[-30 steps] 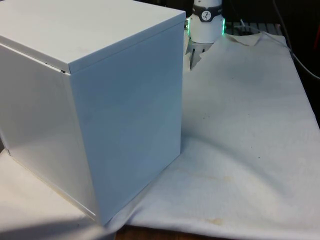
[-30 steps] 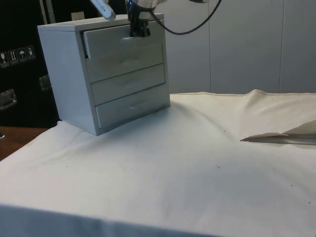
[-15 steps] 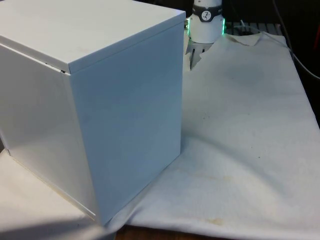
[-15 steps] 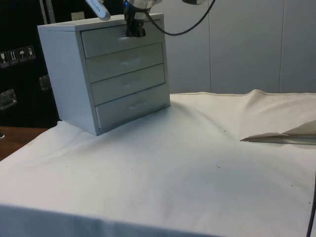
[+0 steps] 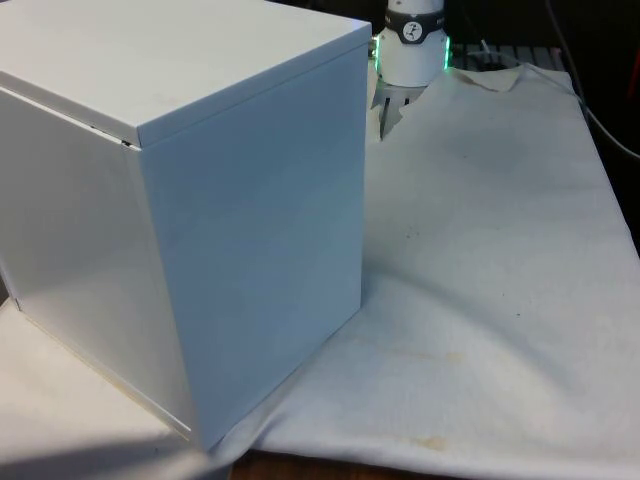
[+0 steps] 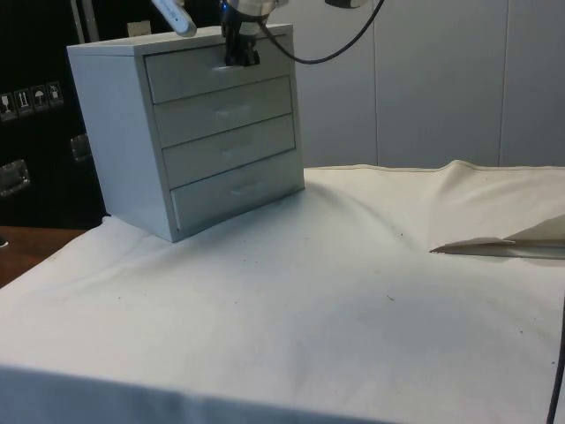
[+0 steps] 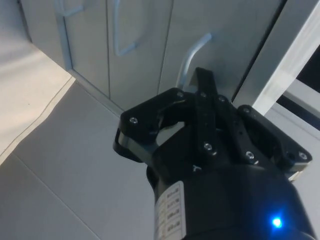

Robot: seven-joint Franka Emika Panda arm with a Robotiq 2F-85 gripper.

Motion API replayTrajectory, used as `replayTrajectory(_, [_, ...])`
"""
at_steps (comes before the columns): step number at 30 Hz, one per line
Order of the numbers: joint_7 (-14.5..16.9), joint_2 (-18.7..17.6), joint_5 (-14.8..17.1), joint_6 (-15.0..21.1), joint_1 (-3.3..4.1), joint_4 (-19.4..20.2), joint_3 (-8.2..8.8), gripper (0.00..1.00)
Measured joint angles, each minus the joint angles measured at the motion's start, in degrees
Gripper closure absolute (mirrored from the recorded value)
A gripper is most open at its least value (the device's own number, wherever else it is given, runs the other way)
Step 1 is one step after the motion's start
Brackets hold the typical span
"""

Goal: Open the drawer, then close it.

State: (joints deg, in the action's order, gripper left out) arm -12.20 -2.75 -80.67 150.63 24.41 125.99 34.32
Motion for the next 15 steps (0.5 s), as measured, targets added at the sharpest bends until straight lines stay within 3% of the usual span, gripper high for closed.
replayTrajectory(15, [0.00, -0.34, 0.17, 0.00, 0.00, -0.34, 0.06, 1.00])
